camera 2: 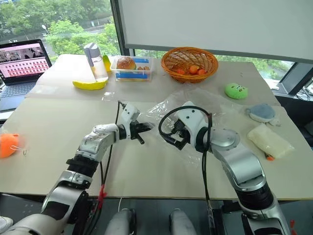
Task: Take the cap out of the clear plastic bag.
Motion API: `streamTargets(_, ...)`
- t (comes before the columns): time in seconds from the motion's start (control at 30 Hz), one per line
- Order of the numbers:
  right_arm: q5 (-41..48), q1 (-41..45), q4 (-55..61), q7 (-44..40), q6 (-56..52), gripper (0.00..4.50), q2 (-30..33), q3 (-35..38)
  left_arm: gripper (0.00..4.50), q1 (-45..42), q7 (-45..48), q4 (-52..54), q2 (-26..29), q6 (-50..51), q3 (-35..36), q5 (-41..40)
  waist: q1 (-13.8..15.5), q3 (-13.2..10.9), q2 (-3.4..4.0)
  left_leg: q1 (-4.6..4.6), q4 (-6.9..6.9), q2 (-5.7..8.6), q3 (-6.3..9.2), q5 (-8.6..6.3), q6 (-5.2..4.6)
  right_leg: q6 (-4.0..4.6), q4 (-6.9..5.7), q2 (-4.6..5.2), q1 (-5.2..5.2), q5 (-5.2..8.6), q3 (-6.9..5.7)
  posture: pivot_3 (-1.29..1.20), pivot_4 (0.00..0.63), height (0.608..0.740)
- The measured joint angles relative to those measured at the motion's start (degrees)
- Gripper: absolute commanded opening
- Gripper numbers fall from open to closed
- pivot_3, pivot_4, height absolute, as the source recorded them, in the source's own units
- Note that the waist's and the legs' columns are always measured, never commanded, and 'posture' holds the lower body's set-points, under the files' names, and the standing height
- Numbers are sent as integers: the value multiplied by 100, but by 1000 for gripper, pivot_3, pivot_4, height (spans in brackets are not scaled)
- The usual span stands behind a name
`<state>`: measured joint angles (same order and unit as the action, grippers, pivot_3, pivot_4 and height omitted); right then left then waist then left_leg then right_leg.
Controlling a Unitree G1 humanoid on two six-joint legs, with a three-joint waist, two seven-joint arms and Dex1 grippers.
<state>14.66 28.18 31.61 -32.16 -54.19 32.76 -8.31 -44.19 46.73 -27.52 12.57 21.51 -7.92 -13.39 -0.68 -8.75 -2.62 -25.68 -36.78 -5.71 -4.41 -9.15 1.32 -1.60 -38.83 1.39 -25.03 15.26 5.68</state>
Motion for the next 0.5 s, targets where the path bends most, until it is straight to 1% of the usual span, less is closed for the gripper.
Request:
streamTargets(0.1,-104,0,40,25,82,4500,124,-49,109,-104,48,-160,-240,-158,-39,5,-3,0,0,-3,0,1,4,0,0,0,3,0,0,0,-3,0,150,720)
streamTargets(0.2,-275,2,51,46,137,4500,278,-186,109,-110,165,-233,-314,-177,-94,9,-27,0,0,-3,0,1,7,0,0,0,2,-1,-2,0,-2,0,150,720)
streamTargets(0.4,-345,-110,7,209,137,4500,195,-280,109,-177,251,-273,-304,-184,-96,50,-15,0,0,-6,0,5,12,0,0,-1,2,0,-1,0,-3,0,150,720)
streamTargets(0.5,-447,-124,-104,207,139,4500,197,-485,109,-181,285,-272,-267,-183,-94,80,-15,0,0,-7,0,5,15,0,0,-1,2,0,-1,0,-6,0,150,720)
